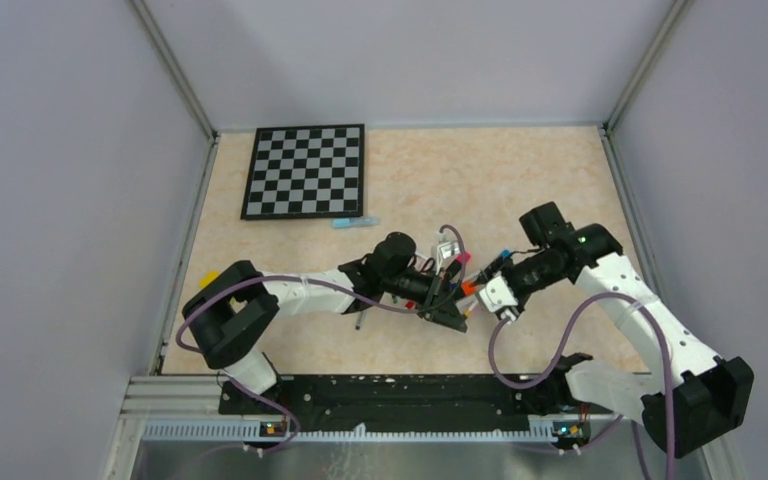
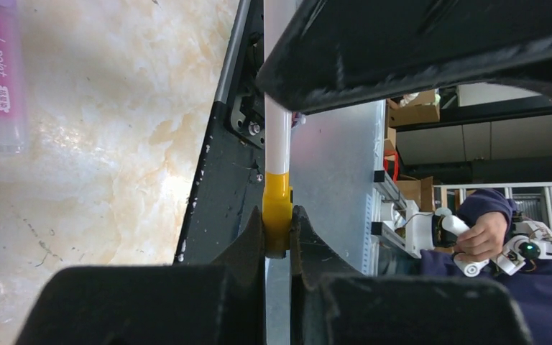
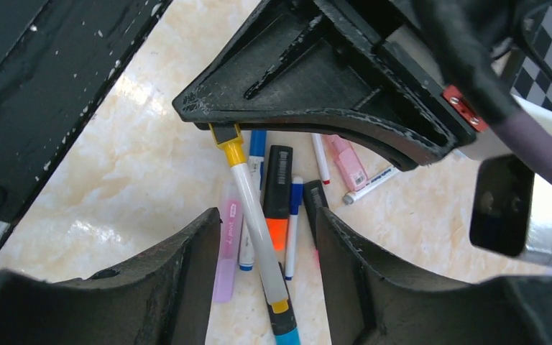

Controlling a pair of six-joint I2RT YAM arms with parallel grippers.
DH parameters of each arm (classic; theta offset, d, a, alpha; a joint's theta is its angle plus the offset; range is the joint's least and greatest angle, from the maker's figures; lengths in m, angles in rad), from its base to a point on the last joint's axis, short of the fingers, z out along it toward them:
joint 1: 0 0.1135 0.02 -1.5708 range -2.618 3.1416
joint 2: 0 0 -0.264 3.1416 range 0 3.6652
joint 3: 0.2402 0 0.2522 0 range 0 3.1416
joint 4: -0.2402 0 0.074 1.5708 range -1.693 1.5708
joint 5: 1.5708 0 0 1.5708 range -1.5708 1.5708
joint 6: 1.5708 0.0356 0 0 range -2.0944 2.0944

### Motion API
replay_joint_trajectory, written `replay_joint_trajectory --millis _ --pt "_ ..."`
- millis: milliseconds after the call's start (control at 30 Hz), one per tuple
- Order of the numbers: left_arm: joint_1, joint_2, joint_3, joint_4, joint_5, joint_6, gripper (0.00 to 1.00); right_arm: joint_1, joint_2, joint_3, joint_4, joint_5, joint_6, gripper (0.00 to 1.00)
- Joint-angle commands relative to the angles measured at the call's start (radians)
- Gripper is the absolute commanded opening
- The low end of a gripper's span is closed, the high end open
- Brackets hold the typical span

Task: Open the pen caps
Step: Open the pen cap from the pen.

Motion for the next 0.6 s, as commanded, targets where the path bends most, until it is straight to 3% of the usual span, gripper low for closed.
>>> replay_joint_trajectory --millis 0,333,567 --pt "0.004 0.022 0.051 0.037 0.060 -0.030 0.00 0.054 0.005 -0.027 0.041 0.081 -0.053 0.49" --pt "0.006 0.050 0.061 0.047 0.091 -0.045 0.00 0.120 0.015 -0.052 0.056 0.122 -0.065 0.35" --pt "0.009 0.056 0.061 0.046 0.104 -0.047 0.00 0.140 0.014 -0.054 0.042 0.123 -0.092 0.20"
